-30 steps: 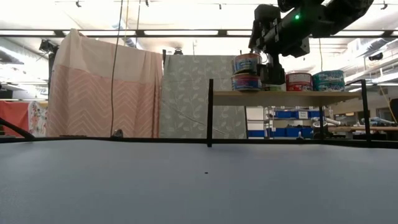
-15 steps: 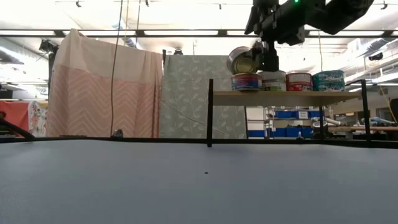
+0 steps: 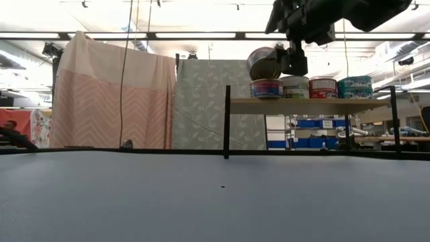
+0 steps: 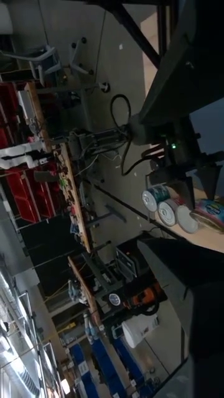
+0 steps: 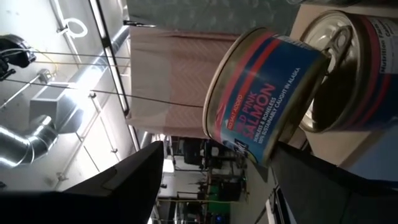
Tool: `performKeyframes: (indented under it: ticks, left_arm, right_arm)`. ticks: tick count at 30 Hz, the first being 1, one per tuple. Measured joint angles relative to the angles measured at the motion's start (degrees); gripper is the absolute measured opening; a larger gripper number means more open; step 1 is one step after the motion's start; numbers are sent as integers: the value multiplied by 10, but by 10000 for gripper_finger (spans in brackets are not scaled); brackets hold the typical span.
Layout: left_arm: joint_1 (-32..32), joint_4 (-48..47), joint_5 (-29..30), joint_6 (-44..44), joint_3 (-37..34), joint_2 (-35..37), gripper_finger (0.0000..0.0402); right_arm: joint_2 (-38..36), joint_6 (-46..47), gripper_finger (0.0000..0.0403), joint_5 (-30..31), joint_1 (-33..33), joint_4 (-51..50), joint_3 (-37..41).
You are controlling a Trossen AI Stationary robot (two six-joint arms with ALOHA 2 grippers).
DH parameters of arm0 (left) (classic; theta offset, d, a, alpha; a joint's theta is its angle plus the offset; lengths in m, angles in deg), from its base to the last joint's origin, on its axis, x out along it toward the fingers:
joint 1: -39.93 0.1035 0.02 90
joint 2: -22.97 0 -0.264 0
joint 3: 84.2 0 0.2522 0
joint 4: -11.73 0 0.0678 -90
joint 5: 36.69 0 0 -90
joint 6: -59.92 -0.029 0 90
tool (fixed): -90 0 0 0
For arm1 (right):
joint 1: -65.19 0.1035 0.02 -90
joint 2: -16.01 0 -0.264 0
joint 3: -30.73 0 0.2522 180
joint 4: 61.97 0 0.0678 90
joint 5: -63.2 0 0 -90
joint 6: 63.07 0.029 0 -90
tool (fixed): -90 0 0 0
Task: Stack canned seafood by type on shelf
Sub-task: Stack the blue-pink tuna can on top of the blue-pink tuna can on the shelf
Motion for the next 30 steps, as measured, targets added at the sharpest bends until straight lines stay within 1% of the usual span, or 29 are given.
performKeyframes:
  ticks: [6,10,15,18,21,24,30]
  left_arm:
    - [0,4,0,2,0,0,312]
    - [-9,12,1,2,0,0,312]
    - [-21,17,1,2,0,0,312]
    - [-26,17,1,2,0,0,312]
    - [-27,17,1,2,0,0,312]
    - [-27,17,0,2,0,0,312]
    - [-27,17,0,1,0,0,312]
  right_arm:
    - [0,0,305,21,14,-2,0]
    - [0,6,295,25,6,-2,2]
    - [0,28,281,-21,-10,-3,16]
    - [0,43,275,-24,-10,-2,18]
    - [0,47,274,-32,-10,0,18]
    - [0,75,274,-41,-19,-5,18]
    - [0,106,274,-88,-39,-8,36]
